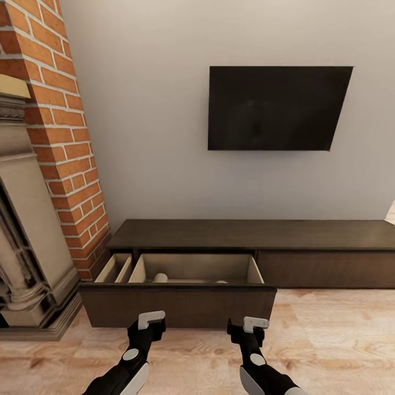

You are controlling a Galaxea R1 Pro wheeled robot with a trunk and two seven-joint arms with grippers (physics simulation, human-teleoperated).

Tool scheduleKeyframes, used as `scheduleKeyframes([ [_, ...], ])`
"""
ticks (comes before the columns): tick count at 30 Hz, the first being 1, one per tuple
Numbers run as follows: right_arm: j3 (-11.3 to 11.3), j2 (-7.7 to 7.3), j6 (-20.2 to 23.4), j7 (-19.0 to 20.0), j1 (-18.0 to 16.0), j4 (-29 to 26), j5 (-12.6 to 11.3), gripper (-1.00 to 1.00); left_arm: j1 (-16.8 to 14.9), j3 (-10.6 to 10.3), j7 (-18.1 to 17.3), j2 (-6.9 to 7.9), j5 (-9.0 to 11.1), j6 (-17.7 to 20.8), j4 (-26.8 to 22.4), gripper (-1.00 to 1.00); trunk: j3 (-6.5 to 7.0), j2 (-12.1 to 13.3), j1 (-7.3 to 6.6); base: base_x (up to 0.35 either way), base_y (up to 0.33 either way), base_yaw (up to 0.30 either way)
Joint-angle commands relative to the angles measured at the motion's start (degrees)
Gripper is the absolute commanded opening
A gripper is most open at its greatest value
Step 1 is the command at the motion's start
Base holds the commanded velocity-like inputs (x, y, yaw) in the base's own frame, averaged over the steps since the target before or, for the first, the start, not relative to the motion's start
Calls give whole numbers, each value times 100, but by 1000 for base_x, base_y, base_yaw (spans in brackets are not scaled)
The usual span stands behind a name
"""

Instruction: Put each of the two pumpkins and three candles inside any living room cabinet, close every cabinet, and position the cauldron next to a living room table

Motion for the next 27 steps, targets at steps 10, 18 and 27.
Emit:
scheduleKeyframes([
  [10, 49, -2, -26, -30, -6, 3, -50, 100, -8, -47, 43, 8, 60, -36, -2, 100, -186, -405, 219, 0, 0, 0],
  [18, 49, -2, -26, -30, -6, 3, -50, 100, -8, -47, 43, 14, 60, -37, -2, 100, -329, -726, 395, 0, 0, 0],
  [27, 49, -3, -26, -30, -6, 3, -50, 100, -8, -47, 43, 20, 60, -40, -2, 100, -491, -1087, 593, 0, 0, 0],
])
